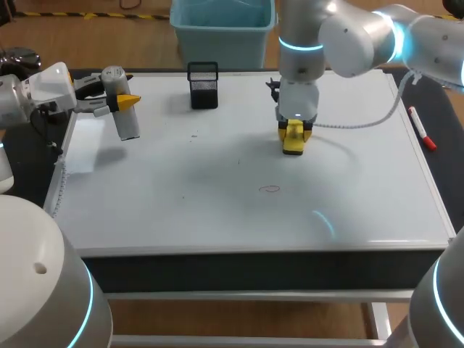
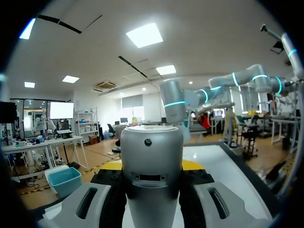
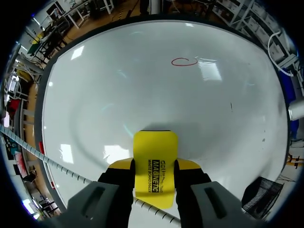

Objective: Pick up the inspection probe, press it on each red-marked spot on the whiteboard one by one, put down the probe, pick up the eraser, and wipe off all the red marks.

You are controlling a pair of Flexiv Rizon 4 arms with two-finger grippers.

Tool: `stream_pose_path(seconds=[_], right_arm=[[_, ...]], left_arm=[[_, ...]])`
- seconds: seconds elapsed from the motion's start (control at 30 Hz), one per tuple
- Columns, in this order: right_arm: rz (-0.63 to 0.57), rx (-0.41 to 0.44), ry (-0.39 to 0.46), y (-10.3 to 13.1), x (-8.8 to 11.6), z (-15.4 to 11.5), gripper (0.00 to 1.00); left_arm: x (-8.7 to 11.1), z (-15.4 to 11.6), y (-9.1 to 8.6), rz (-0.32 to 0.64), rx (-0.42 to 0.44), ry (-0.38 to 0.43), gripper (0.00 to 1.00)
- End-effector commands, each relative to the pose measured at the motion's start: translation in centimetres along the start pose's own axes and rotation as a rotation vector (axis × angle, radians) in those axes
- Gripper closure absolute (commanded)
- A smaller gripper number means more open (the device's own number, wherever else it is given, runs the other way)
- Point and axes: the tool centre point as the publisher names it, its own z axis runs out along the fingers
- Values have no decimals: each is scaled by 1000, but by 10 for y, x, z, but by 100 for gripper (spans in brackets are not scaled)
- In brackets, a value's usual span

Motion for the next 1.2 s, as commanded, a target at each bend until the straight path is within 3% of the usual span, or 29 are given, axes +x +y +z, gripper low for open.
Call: stream_pose_path(seconds=[0.03,0.27,0.67,0.8,1.2], right_arm=[[14,6,-14,-2,17,5,100],[44,28,-42,-9,45,-17,100],[192,90,-21,-41,139,-52,100],[233,90,-23,-45,158,-58,100],[328,73,-24,-58,225,-50,100]], left_arm=[[1,0,-1,2,0,-2,100],[1,0,-1,2,0,-2,100],[1,0,-1,2,0,-2,100],[1,0,-1,2,0,-2,100],[1,0,-1,2,0,-2,100]])
